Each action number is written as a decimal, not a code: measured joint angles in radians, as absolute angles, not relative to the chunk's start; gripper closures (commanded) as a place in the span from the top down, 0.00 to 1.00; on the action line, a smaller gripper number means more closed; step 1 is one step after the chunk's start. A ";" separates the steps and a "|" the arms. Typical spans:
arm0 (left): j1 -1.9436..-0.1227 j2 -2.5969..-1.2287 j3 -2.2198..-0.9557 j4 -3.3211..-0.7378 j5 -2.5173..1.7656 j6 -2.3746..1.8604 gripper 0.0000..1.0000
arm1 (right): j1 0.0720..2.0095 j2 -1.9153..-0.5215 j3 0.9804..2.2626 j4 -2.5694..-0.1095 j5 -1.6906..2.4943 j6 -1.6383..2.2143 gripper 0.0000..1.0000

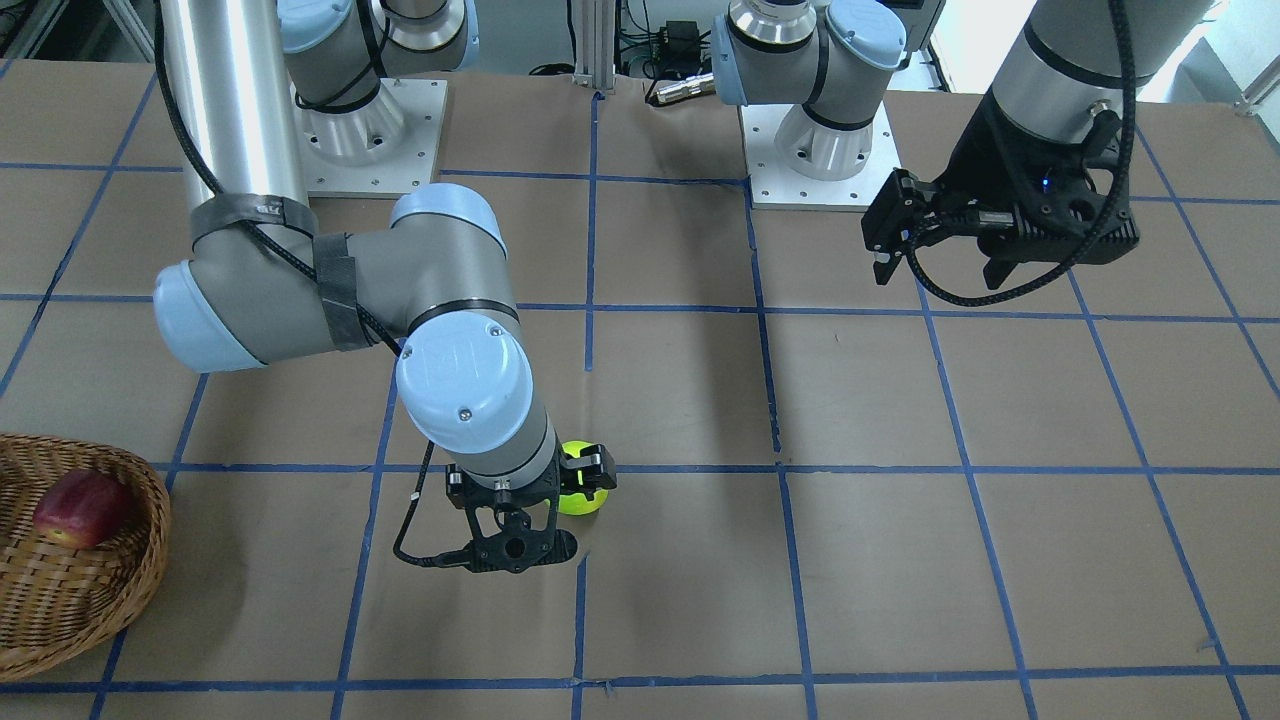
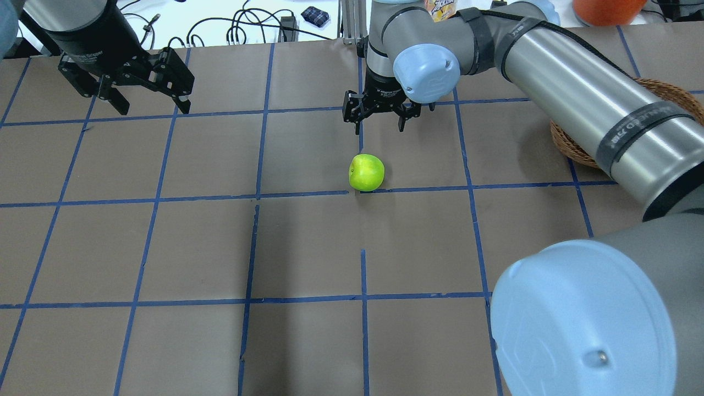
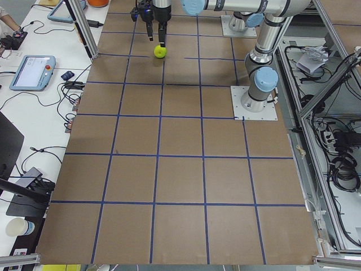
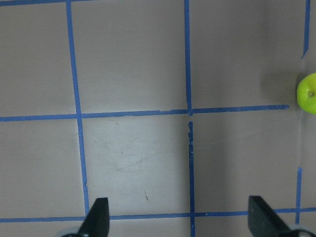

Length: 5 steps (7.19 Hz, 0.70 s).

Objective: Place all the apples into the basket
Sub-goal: 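Lower the right gripper and close it on the green apple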

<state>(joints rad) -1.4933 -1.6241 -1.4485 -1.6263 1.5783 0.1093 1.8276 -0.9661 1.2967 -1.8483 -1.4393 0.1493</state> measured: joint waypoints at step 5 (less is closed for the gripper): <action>-1.493 -1.618 -1.451 -1.627 1.590 0.122 1.00 | 1.830 -0.918 1.353 -1.876 -1.401 0.126 1.00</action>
